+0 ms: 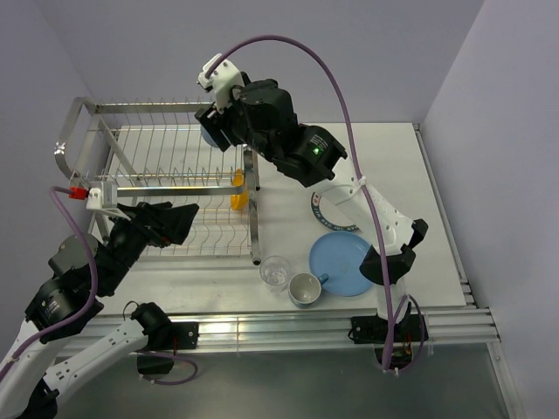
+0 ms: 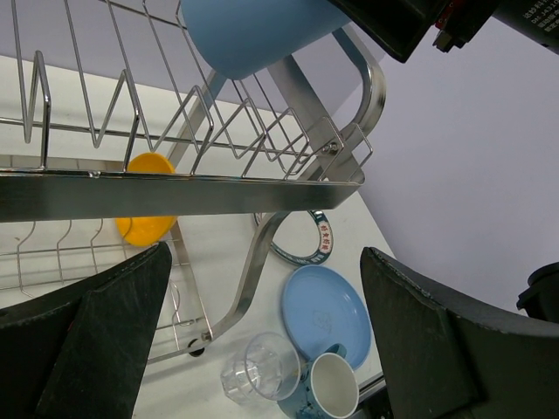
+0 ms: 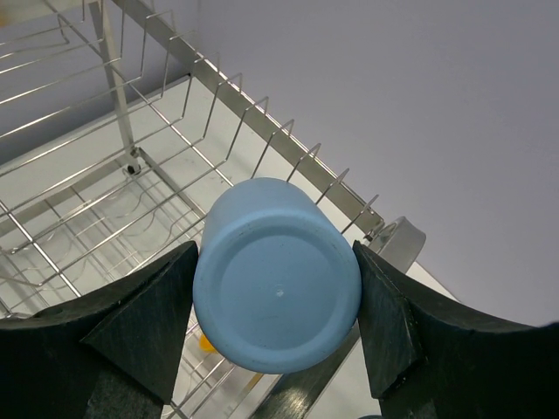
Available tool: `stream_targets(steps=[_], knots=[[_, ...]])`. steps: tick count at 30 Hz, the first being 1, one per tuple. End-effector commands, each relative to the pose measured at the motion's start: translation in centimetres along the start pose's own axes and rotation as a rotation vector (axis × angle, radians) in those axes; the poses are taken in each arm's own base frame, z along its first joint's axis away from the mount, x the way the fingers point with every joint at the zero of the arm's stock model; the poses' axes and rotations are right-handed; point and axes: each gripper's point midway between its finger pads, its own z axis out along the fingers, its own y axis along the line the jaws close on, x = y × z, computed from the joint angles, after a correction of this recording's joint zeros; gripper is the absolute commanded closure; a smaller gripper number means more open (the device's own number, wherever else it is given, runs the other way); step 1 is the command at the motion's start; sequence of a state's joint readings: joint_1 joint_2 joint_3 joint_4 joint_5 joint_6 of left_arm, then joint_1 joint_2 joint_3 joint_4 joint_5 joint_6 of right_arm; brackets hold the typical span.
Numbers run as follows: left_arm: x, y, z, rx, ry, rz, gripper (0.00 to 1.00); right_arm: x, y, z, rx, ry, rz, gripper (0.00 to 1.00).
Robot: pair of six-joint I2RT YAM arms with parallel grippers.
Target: Load the mixed dishes into the dish rack
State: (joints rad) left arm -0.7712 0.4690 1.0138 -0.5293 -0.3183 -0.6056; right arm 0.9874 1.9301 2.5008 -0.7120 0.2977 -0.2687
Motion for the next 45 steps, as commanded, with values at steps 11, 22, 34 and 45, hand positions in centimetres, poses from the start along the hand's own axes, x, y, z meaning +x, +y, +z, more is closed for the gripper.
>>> stream_targets(steps=[11, 22, 34, 45], knots=[[1.4, 0.2, 0.6, 0.003, 0.039, 0.017, 0.03, -0.3, -0.4, 1.4, -0.044, -0.034, 0.043, 0.00], [6.4, -0.1, 2.2, 0.066, 0.171, -0.007, 0.07, -1.6, -1.8, 1.4, -0.007, -0.090, 0.054, 0.00], [14.0, 0.8, 3.3, 0.088, 0.353, -0.087, 0.15, -4.3, -6.6, -6.7, 0.146, -0.187, 0.240, 0.00], [23.2, -3.3, 2.6, 0.040, 0.533, -0.044, 0.14, 1.8, -9.5, -17.2, 0.259, -0.156, 0.440, 0.00]])
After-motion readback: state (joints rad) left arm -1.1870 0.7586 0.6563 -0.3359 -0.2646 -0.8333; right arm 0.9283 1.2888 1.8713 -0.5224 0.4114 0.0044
